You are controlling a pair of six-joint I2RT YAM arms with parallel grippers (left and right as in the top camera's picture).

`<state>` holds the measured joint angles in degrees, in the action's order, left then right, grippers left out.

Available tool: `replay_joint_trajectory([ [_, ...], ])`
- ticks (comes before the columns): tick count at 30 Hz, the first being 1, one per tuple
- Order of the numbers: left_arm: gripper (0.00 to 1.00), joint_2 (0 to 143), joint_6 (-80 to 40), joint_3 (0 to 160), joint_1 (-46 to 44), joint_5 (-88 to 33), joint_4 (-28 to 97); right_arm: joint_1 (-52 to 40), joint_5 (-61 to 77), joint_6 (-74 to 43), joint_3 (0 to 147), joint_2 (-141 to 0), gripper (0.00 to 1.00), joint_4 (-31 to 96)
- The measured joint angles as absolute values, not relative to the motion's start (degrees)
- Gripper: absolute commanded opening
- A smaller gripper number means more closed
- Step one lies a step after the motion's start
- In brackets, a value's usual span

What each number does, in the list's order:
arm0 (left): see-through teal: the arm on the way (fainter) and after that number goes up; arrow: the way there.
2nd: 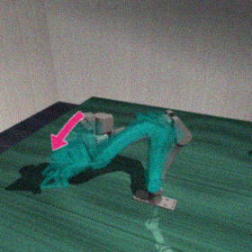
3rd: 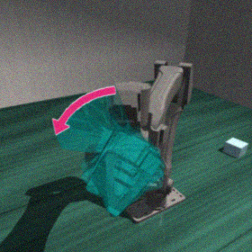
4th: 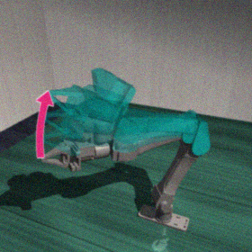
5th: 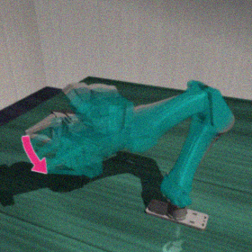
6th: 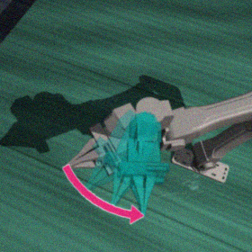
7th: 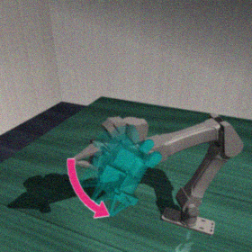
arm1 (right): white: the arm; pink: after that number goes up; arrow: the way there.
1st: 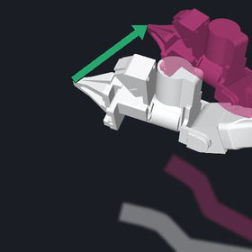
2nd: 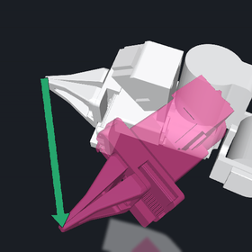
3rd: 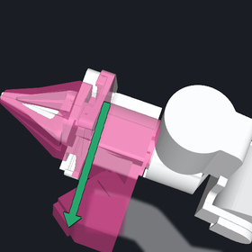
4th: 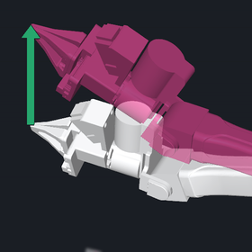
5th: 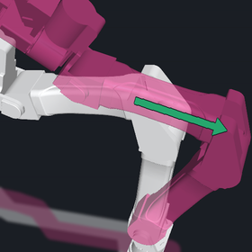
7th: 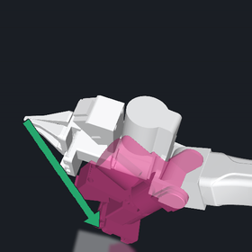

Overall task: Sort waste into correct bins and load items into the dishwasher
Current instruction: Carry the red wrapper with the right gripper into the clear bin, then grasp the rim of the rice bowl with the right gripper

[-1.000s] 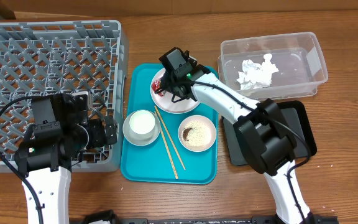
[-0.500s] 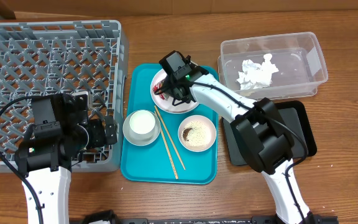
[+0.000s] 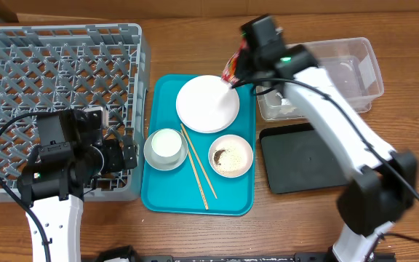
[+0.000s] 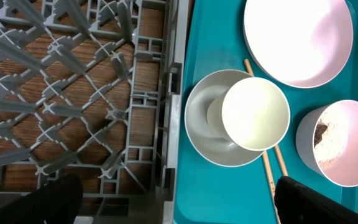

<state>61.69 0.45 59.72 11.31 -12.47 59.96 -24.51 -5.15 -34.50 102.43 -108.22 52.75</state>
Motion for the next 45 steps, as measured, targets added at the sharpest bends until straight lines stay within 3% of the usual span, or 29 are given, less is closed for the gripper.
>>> replay_joint_trajectory([
  [5, 1.0, 61.7, 0.4, 59.7, 11.3, -12.5, 59.9, -14.0, -5.8, -33.7, 102.5, -106.3, 0.04, 61.2],
  [6, 1.0, 61.7, 0.4, 59.7, 11.3, -12.5, 59.9, -12.3, -5.9, -33.6, 102.0, -106.4, 0.09, 61.7],
  [8, 1.0, 61.7, 0.4, 59.7, 11.3, -12.5, 59.7, -10.1, -6.2, -33.3, 100.8, -106.4, 0.29, 62.0],
  [9, 1.0, 61.7, 0.4, 59.7, 11.3, -12.5, 59.6, -9.6, -6.2, -33.1, 100.3, -106.4, 0.5, 62.1],
  [11, 1.0, 61.7, 0.4, 59.7, 11.3, -12.5, 59.6, -8.9, -6.2, -33.1, 99.5, -106.5, 0.64, 62.0],
  [18, 1.0, 61.7, 0.4, 59.7, 11.3, -12.5, 59.5, -8.6, -6.2, -27.7, 99.4, -106.5, 0.89, 64.2],
  [32, 1.0, 61.7, 0.4, 59.7, 11.3, -13.3, 58.7, -0.9, 1.7, -21.6, 99.6, -92.1, 0.92, 81.6],
  [40, 1.0, 62.2, 0.4, 59.8, 11.3, -14.2, 58.3, -2.2, 9.8, -18.0, 81.6, -75.6, 0.91, 75.2],
  [45, 1.0, 62.7, 0.4, 59.8, 11.3, -14.4, 58.3, -12.8, 13.5, -15.8, 77.3, -76.1, 0.87, 69.3],
])
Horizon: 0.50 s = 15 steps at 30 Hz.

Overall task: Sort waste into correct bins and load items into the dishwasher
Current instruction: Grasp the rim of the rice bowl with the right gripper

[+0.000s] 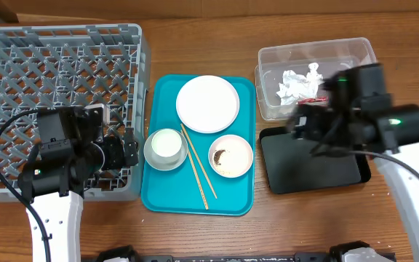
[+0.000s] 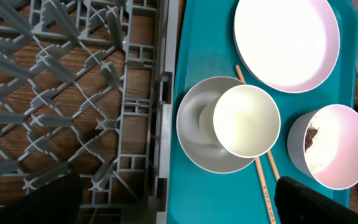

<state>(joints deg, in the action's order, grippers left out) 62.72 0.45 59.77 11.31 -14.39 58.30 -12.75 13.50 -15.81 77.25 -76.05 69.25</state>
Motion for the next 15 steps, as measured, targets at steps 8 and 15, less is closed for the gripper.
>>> replay_joint_trajectory([
  [8, 1.0, 62.9, 0.4, 59.8, 11.3, -14.4, 58.3, -33.5, 12.5, -17.2, 77.2, -88.5, 0.79, 54.3],
  [15, 1.0, 62.9, 0.4, 59.8, 11.3, -14.4, 58.5, -41.5, 11.6, -21.6, 77.1, -102.5, 0.63, 45.0],
])
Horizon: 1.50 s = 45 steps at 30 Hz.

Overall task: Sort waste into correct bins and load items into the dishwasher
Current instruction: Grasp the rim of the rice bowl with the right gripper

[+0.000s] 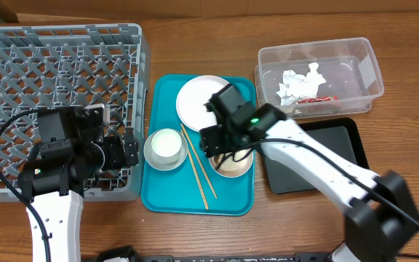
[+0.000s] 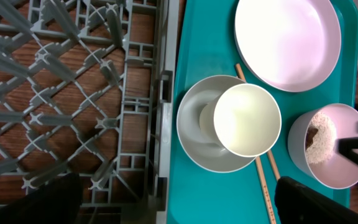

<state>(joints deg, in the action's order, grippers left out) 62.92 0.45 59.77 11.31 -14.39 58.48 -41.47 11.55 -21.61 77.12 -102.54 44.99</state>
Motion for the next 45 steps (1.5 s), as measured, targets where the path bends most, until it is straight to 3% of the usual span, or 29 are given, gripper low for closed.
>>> replay_joint_trajectory([
  [13, 1.0, 62.9, 0.4, 59.8, 11.3, -14.4, 58.5, -44.1, 9.6, -28.3, 77.1, -111.4, 0.56, 42.5],
  [15, 1.0, 62.9, 0.4, 59.8, 11.3, -14.4, 58.5, -44.8, 9.6, -28.5, 77.1, -112.3, 0.48, 42.5],
  [21, 1.0, 62.9, 0.4, 59.8, 11.3, -14.4, 58.5, -45.1, 9.6, -28.8, 77.1, -112.2, 0.38, 43.4],
  [23, 1.0, 62.9, 0.4, 59.8, 11.3, -14.4, 58.5, -44.9, 9.5, -28.8, 77.1, -112.2, 0.38, 43.8],
  [26, 1.0, 62.9, 0.4, 59.8, 11.3, -14.4, 58.5, -44.3, 8.9, -28.8, 77.1, -112.2, 0.48, 43.9],
  [28, 1.0, 62.9, 0.4, 59.8, 11.3, -14.4, 58.5, -44.1, 8.3, -28.7, 77.1, -112.2, 0.49, 44.0],
  [45, 1.0, 62.9, 0.4, 59.8, 11.3, -14.4, 58.5, -45.2, 5.3, -28.5, 77.1, -112.2, 0.46, 43.5],
])
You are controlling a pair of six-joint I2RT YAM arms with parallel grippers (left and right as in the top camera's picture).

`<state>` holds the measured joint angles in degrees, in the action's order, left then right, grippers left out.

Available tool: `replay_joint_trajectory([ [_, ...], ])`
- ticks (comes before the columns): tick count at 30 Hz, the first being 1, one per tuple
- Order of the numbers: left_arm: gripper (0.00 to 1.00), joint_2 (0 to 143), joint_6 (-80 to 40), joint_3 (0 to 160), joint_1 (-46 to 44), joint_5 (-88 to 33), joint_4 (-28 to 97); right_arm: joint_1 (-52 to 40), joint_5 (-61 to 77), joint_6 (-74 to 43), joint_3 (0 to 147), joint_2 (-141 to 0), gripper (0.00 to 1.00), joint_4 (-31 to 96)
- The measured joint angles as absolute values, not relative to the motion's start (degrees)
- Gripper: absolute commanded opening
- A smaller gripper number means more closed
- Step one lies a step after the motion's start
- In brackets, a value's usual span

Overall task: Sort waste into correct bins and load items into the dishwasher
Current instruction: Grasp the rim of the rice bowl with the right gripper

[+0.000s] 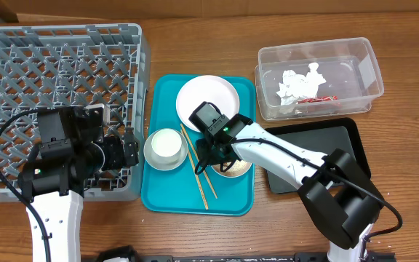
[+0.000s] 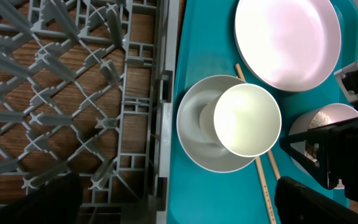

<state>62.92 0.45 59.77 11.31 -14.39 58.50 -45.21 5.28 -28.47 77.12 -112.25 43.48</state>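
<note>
A teal tray point(image 1: 166, 196) holds a white plate point(image 1: 213, 98), a cream cup point(image 1: 165, 144) standing in a grey saucer bowl point(image 2: 194, 134), a bowl with food residue point(image 1: 241, 167) and a pair of chopsticks point(image 1: 202, 185). My right gripper point(image 1: 208, 156) is low over the residue bowl's left rim and the chopsticks; its black fingers cover part of the bowl point(image 2: 328, 115), and their state is unclear. My left gripper point(image 1: 126, 154) hangs open at the rack's right edge, left of the cup, with nothing between its fingers point(image 2: 316, 199).
The grey dish rack point(image 1: 57, 73) fills the left side. At the back right, a clear bin point(image 1: 318, 73) holds crumpled tissue and a red wrapper. A black tray point(image 1: 318, 156) lies in front of the bin.
My right gripper has moved from the residue bowl's far rim to its left rim, over the chopsticks. The left arm and the dishes have not moved.
My right gripper first held a red wrapper above the plate's far edge. Then the wrapper lay in the clear bin and the arm was over the black tray. After that the gripper was at the residue bowl, and now it is between bowl and chopsticks.
</note>
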Motion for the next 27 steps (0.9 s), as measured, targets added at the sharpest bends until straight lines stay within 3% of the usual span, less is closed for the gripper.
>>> replay_joint_trajectory([
  [2, 1.0, 62.9, 0.4, 59.8, 11.3, -14.4, 58.5, -45.2, 5.2, -28.6, 77.1, -112.2, 0.4, 43.4],
  [4, 1.0, 62.9, 0.4, 59.8, 11.3, -14.4, 58.5, -45.2, 5.1, -28.6, 77.1, -112.2, 0.24, 43.3],
  [11, 1.0, 62.9, 0.4, 59.8, 11.3, -14.4, 58.3, -45.2, 3.8, -30.9, 77.1, -112.2, 0.09, 44.5],
  [15, 1.0, 62.9, 0.4, 59.8, 11.3, -14.4, 58.3, -45.3, 2.3, -31.9, 77.6, -111.6, 0.04, 46.2],
  [27, 1.0, 62.9, 0.4, 59.8, 11.3, -14.4, 58.3, -45.4, 1.1, -33.3, 79.5, -108.6, 0.04, 52.7],
])
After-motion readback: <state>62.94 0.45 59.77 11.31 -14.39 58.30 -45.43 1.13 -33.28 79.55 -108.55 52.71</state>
